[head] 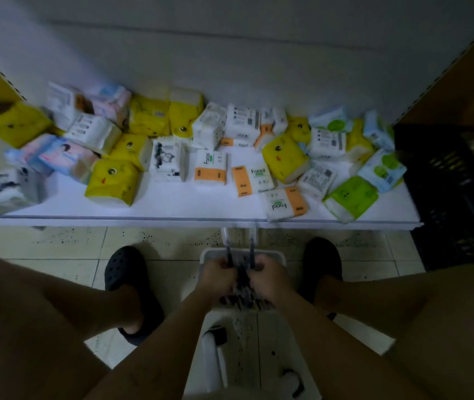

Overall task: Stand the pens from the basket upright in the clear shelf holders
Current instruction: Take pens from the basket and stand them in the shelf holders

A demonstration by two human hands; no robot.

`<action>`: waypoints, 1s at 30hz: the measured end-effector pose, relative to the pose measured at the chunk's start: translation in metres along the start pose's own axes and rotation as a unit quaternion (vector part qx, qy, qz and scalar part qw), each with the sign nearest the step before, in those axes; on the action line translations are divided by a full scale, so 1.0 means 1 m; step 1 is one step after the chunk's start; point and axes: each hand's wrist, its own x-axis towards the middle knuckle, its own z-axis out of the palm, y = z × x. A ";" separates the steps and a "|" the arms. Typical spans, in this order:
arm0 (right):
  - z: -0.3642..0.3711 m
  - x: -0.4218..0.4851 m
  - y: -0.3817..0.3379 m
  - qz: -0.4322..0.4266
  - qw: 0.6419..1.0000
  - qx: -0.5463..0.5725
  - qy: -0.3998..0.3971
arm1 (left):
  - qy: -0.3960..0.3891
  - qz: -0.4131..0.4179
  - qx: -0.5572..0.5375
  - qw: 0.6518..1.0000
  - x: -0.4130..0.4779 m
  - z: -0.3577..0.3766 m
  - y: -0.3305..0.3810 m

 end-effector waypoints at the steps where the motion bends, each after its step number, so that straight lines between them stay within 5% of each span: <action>1: -0.003 -0.005 -0.009 -0.024 0.999 0.013 0.017 | 0.013 0.028 0.002 1.000 -0.006 -0.002 0.008; 8: -0.046 -0.043 -0.087 -0.216 0.968 0.018 0.126 | 0.160 0.219 0.100 0.957 -0.053 -0.047 0.079; 17: -0.122 -0.112 -0.206 -0.429 0.880 0.060 0.197 | 0.219 0.461 0.090 0.855 -0.138 -0.107 0.189; 30: -0.211 -0.186 -0.353 -0.553 0.788 0.107 0.248 | 0.242 0.592 0.138 0.756 -0.257 -0.179 0.316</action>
